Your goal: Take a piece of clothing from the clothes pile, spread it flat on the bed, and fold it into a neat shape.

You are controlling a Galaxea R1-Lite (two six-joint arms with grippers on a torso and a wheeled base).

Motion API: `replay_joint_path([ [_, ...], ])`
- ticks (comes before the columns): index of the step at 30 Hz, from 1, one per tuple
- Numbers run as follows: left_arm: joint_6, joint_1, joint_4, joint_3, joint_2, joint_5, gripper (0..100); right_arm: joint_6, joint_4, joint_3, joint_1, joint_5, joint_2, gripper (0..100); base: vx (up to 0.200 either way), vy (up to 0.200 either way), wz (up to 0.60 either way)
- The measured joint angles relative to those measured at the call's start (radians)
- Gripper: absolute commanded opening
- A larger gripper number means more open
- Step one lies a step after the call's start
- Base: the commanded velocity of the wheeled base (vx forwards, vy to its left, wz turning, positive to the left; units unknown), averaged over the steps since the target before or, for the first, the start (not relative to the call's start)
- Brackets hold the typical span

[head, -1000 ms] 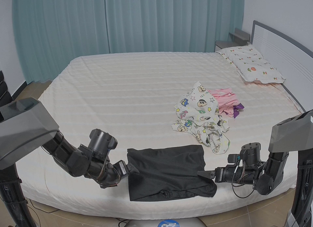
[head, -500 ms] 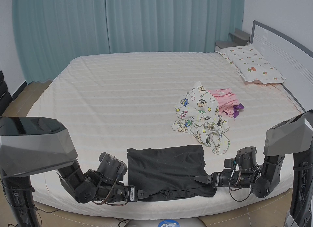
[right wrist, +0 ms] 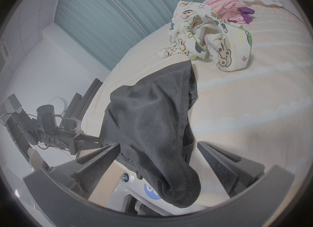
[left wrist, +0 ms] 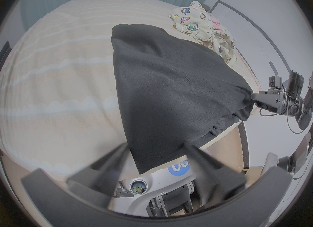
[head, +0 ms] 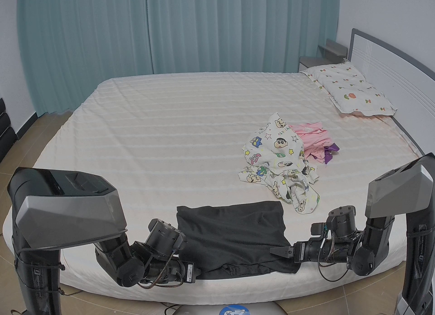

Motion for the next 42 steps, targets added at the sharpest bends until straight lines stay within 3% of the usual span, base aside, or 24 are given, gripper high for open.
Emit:
replay_joint_path([
  [7, -0.02, 0.03, -0.001, 0.038, -0.021, -0.013, 0, 0.034, -0.014, -0.004, -0.001, 0.004, 0.011, 100, 0.0, 0.0, 0.0],
  [8, -0.024, 0.044, 0.0, 0.047, -0.03, -0.014, 0, 0.043, -0.016, 0.0, -0.002, 0.011, 0.012, 0, 0.0, 0.0, 0.0],
  [16, -0.033, 0.083, 0.002, 0.094, -0.068, -0.039, 0, 0.039, -0.021, 0.019, -0.004, 0.046, 0.019, 0, 0.0, 0.0, 0.0],
  [23, -0.067, 0.081, -0.002, 0.113, -0.084, -0.044, 0, 0.044, -0.124, 0.039, 0.004, 0.083, 0.032, 0, 0.0, 0.0, 0.0],
  [31, -0.073, 0.081, 0.002, 0.116, -0.087, -0.044, 0, 0.035, -0.142, 0.066, -0.015, 0.091, 0.037, 0, 0.0, 0.0, 0.0],
  [42, -0.072, 0.09, 0.004, 0.139, -0.089, -0.044, 0, -0.112, -0.15, 0.144, -0.051, 0.105, 0.036, 0, 0.0, 0.0, 0.0],
])
